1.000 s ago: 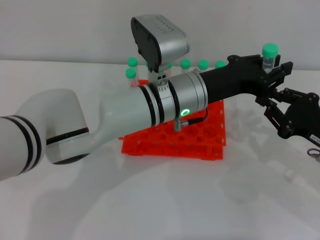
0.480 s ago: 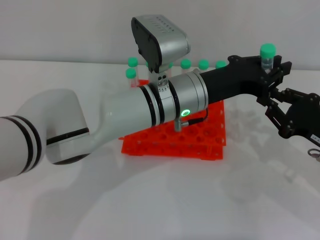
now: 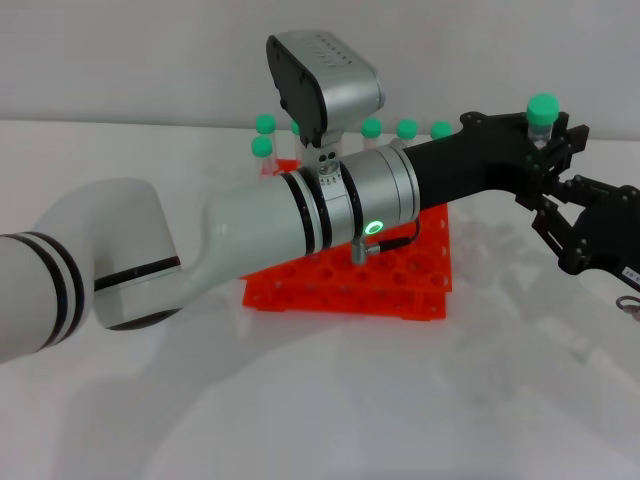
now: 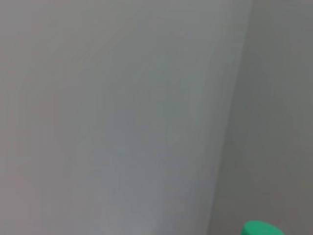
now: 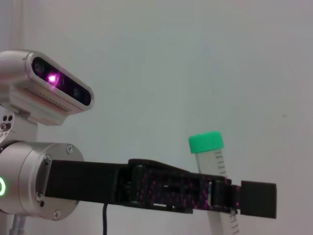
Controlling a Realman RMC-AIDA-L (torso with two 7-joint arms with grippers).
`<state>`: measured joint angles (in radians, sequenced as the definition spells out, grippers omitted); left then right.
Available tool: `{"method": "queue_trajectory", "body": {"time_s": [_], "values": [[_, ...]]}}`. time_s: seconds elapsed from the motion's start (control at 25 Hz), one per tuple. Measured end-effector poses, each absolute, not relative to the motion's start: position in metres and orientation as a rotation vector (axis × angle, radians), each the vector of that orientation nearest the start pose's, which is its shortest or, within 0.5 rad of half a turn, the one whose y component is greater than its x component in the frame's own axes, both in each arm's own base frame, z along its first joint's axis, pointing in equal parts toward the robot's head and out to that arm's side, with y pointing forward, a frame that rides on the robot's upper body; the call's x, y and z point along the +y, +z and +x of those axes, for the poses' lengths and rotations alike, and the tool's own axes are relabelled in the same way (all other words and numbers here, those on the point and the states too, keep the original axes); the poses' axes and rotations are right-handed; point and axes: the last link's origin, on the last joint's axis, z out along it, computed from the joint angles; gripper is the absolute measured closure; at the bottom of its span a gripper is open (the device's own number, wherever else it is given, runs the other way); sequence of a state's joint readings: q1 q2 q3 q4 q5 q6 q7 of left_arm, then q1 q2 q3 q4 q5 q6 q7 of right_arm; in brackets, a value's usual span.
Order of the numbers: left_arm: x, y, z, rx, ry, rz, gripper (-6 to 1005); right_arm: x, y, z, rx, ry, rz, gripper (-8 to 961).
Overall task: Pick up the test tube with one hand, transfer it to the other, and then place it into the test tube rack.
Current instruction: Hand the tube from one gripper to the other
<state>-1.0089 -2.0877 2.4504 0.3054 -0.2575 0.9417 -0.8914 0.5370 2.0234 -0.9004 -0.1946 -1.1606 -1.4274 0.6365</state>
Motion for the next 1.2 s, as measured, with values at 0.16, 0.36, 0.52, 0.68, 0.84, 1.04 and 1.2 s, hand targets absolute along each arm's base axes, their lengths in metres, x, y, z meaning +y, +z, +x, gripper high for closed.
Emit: {"method": "queue_trajectory", "body": {"time_s": [0.16, 0.36, 0.52, 0.68, 0.84, 1.04, 1.2], "values": [[0.393, -0.123, -0.073, -0.45, -1.091, -2.579, 783, 0.345, -0.002, 0.267, 0.259, 0.993, -2.162, 764], [0.391, -0.123, -0.073, -0.415, -1.098, -2.575, 782, 0.346, -0.002, 0.267, 0.263, 0.992, -2.158, 765], [0.391, -0.123, -0.073, -0.411, -1.098, -2.574, 782, 0.347, -0.003, 0.267, 0.269, 0.985, -2.162, 765], [0.391, -0.123, -0.073, -0.402, -1.097, -2.574, 781, 0.347, -0.004, 0.267, 0.264, 0.982, -2.166, 765], [0.391, -0.123, -0.073, -0.4, -1.098, -2.574, 782, 0.346, -0.005, 0.266, 0.26, 0.983, -2.175, 765], [0.39, -0.123, -0.072, -0.395, -1.1, -2.574, 784, 0.344, -0.01, 0.264, 0.231, 0.964, -2.227, 765], [0.39, -0.123, -0.072, -0.381, -1.099, -2.57, 786, 0.342, -0.013, 0.263, 0.217, 0.956, -2.255, 761]]}}
